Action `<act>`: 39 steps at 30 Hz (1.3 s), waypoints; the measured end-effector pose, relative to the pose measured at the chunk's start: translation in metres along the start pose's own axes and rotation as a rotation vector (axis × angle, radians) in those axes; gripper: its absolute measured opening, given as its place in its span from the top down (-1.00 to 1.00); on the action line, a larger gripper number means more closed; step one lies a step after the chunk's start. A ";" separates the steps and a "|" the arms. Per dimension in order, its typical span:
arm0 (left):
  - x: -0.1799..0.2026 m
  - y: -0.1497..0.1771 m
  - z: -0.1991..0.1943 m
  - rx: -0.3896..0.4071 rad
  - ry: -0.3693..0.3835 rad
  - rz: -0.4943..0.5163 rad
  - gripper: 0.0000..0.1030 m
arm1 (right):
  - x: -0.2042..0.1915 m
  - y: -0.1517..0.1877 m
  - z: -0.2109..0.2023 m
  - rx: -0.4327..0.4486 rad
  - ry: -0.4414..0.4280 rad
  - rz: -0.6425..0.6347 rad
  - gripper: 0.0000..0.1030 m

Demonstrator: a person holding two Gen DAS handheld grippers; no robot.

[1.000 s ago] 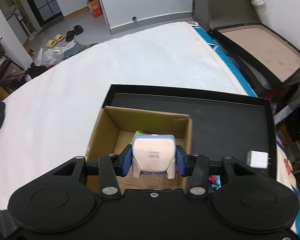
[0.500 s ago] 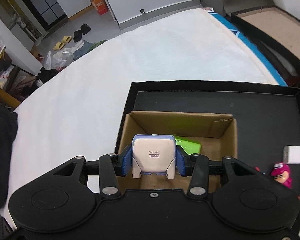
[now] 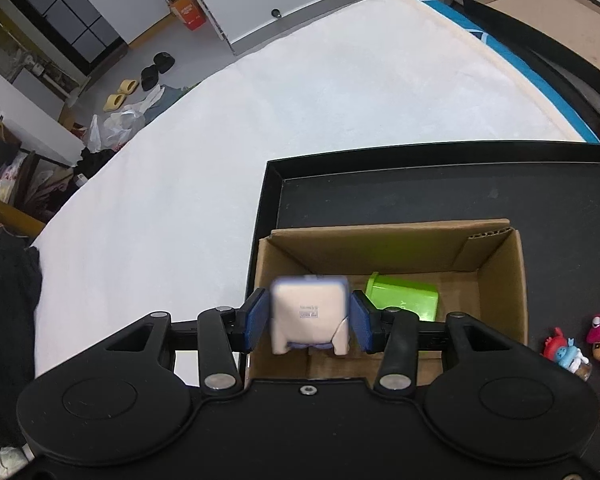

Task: Organize rigid objects
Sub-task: 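Lower the cube into the box beside the green cube, open right gripper, then move the right gripper back over the figurines on the tray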

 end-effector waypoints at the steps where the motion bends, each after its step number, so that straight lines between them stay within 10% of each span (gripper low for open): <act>1: 0.000 -0.001 0.000 0.006 0.005 -0.004 0.60 | 0.000 0.000 -0.002 0.001 -0.002 -0.005 0.12; 39: -0.002 0.002 -0.001 0.002 0.019 -0.010 0.60 | 0.053 0.069 -0.097 0.053 0.286 -0.282 -0.61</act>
Point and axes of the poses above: each gripper's, at about its wrist camera, not at the fingertips, and z roughly the way its jaws point, x to its right, y to its underside, the point moved 4 cm from there along z, roughly the way its jaws point, and after that the axes turned 12 degrees about -z, right-handed, at the moved point
